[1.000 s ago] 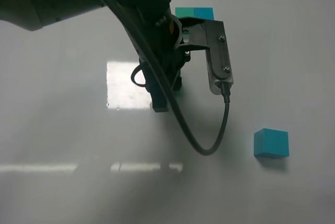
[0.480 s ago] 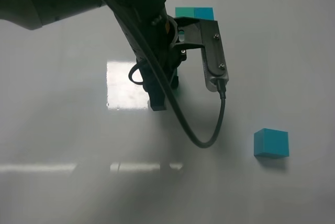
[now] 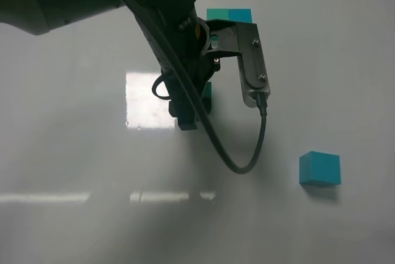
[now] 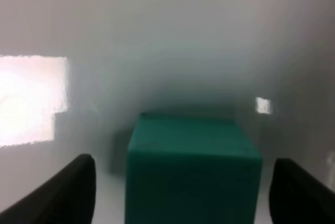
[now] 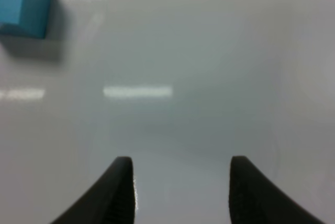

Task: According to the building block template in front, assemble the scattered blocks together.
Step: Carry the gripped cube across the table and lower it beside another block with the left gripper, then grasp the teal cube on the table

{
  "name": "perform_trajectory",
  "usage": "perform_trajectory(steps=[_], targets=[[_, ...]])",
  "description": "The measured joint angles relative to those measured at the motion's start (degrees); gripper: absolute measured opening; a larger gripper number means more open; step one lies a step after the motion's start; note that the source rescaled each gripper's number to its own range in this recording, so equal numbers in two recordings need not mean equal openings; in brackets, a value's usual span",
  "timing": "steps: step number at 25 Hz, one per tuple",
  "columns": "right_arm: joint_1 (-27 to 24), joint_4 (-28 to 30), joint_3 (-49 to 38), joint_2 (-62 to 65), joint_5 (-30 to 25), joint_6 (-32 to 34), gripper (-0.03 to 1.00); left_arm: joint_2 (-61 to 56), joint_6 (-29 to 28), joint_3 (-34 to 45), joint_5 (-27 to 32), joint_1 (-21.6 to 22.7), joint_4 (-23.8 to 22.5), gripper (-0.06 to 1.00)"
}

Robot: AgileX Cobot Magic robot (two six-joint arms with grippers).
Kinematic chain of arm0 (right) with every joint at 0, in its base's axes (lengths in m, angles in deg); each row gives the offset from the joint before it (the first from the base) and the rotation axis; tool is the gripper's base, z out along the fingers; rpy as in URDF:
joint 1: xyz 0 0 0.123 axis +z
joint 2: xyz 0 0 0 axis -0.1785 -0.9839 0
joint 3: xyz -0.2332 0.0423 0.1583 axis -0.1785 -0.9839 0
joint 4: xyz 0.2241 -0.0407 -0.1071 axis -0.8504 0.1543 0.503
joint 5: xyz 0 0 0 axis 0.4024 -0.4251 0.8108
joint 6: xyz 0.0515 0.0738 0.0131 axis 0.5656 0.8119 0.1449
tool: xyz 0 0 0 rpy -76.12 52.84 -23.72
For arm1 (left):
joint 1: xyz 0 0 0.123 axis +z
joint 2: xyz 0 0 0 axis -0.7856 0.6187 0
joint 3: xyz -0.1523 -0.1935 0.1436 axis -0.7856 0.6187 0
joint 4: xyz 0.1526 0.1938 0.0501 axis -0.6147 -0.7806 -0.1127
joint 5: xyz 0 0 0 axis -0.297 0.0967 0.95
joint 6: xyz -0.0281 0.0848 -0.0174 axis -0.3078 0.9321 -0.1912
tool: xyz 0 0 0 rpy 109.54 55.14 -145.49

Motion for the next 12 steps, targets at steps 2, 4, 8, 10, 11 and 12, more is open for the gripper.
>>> perform_trajectory(steps=[2, 4, 8, 10, 11, 12], targets=[[0.00, 0.00, 0.00, 0.00, 0.00, 0.00, 0.08, -0.47, -0.21, 0.00, 0.00, -0.12, 0.00, 0.98], [0.00, 0.00, 0.00, 0.00, 0.00, 0.00, 0.08, -1.58, -0.74, 0.00, 0.14, -0.60, -0.06, 0.99], [0.00, -0.31, 0.00, 0.00, 0.00, 0.00, 0.08, -5.75, -3.70, 0.00, 1.33, -1.71, -0.29, 1.00], [0.00, 0.00, 0.00, 0.00, 0.00, 0.00, 0.08, -7.62, -8.75, -0.05, 1.35, -1.39, -2.40, 1.00], [0.00, 0.00, 0.00, 0.00, 0.00, 0.00, 0.08, -8.37, -11.30, -0.05, 1.35, -0.67, -3.48, 1.00], [0.00, -0.31, 0.00, 0.00, 0.00, 0.00, 0.08, -8.98, -13.08, -0.05, 1.40, 0.66, -3.88, 0.99]])
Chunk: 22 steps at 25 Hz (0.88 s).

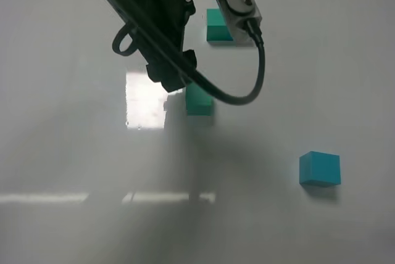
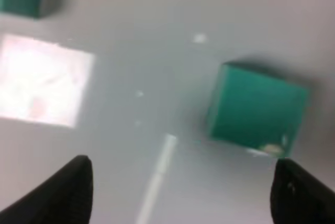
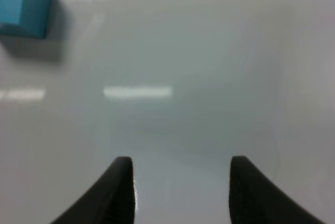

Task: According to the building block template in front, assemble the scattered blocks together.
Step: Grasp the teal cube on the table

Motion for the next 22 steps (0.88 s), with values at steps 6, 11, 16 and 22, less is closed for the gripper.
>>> perform_trajectory(steps=[6, 11, 16, 22], targets=[[0.00, 0.00, 0.00, 0.00, 0.00, 0.00, 0.08, -2.74, -6.90, 0.00, 0.11, 13.53, 4.91, 0.98], [0.00, 0.00, 0.00, 0.00, 0.00, 0.00, 0.08, -6.20, -13.79, 0.00, 0.17, 26.13, 6.73, 0.91], [0.00, 0.00, 0.00, 0.00, 0.00, 0.00, 0.08, -11.30, -19.13, 0.05, -0.28, 37.55, 7.26, 0.83], [0.00, 0.31, 0.00, 0.00, 0.00, 0.00, 0.08, -16.99, -20.04, 4.78, -5.73, 49.16, 12.55, 0.83]])
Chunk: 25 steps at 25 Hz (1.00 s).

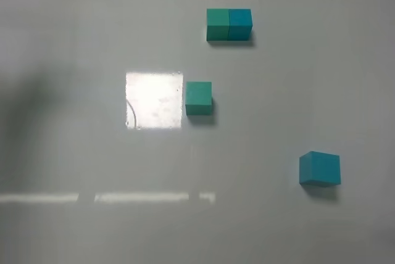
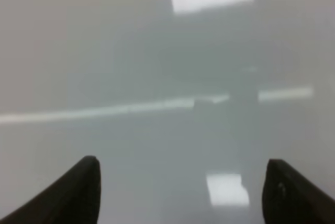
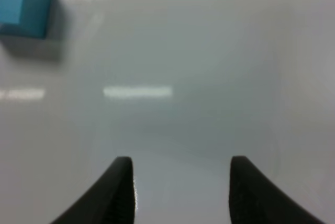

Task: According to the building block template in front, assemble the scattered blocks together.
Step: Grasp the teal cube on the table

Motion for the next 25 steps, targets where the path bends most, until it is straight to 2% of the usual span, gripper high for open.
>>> perform_trajectory(steps=[4, 7, 12, 15, 19, 21, 25], targets=[[0.00, -0.31, 0.00, 0.00, 0.00, 0.00, 0.08, -1.49, 0.13, 6.95, -1.58, 3.35, 0.16, 0.83], [0.00, 0.00, 0.00, 0.00, 0.00, 0.00, 0.03, -2.72, 0.26, 10.77, -2.60, 4.49, 0.44, 0.83], [0.00, -0.31, 0.00, 0.00, 0.00, 0.00, 0.02, -7.12, 2.01, 14.80, -3.67, 6.80, 4.67, 0.83], [0.00, 0.00, 0.00, 0.00, 0.00, 0.00, 0.02, -11.48, 3.57, 17.67, -4.07, 7.49, 5.69, 0.83], [0.00, -0.31, 0.00, 0.00, 0.00, 0.00, 0.02, -18.24, 4.28, 25.18, -3.69, 7.73, 5.69, 0.82], [0.00, -0.31, 0.00, 0.00, 0.00, 0.00, 0.02, -22.20, 4.13, 30.18, -3.49, 7.73, 5.50, 0.78], [0.00, -0.31, 0.00, 0.00, 0.00, 0.00, 0.02, -31.74, 1.02, 39.30, -3.52, 7.78, 2.24, 0.71]])
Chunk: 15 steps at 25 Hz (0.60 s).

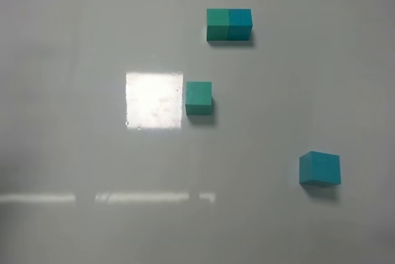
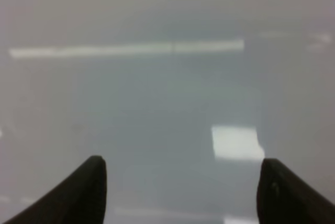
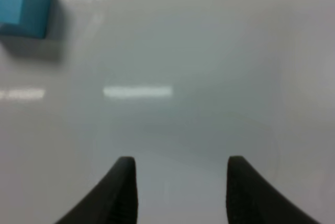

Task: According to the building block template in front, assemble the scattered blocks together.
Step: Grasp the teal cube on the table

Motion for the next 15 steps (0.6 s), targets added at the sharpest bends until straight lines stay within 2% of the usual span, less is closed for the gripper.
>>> perform_trajectory(steps=[5, 15], targets=[[0.00, 0.31, 0.00, 0.00, 0.00, 0.00, 0.01, -12.61, -3.20, 11.24, 0.09, 0.00, -0.04, 0.69], [0.00, 0.31, 0.00, 0.00, 0.00, 0.00, 0.00, -30.19, -3.82, 32.32, 0.27, 0.00, 9.12, 0.69]])
